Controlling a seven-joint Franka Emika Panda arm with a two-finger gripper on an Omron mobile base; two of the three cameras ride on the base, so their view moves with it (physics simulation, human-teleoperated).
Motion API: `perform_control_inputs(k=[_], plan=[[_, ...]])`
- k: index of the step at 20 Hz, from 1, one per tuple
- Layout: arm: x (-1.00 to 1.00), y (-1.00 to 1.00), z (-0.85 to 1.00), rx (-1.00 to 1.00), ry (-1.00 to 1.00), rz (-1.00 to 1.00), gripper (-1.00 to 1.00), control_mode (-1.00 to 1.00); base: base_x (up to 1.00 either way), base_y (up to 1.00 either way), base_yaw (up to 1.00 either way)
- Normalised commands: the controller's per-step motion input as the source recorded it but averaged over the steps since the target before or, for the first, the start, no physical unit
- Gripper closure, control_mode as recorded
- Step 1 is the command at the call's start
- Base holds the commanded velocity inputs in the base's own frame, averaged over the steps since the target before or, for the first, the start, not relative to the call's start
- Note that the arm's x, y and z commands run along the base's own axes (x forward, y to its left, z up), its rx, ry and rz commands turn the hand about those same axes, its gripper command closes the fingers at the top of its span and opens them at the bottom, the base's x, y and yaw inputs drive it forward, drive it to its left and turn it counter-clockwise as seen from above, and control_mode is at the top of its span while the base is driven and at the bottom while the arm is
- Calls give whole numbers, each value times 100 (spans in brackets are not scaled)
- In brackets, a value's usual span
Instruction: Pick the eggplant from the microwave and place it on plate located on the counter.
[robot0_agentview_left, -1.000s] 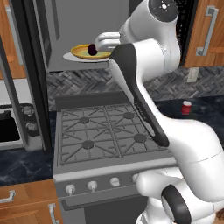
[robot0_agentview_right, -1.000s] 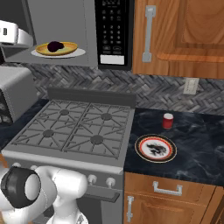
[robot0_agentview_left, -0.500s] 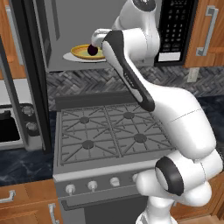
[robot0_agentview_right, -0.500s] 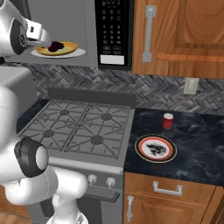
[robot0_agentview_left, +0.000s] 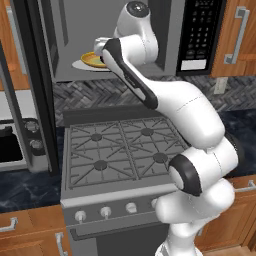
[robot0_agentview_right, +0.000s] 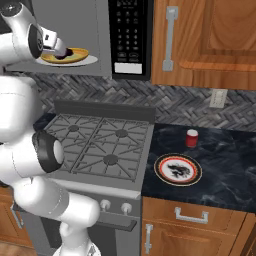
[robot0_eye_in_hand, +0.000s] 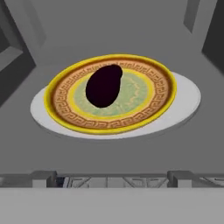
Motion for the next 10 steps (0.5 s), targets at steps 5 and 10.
perform_control_inputs(k=[5, 10], plan=[[50, -3, 0, 0, 0, -8, -100, -100, 0, 0, 0], [29, 0, -1, 0, 0, -1, -100, -100, 0, 0, 0]])
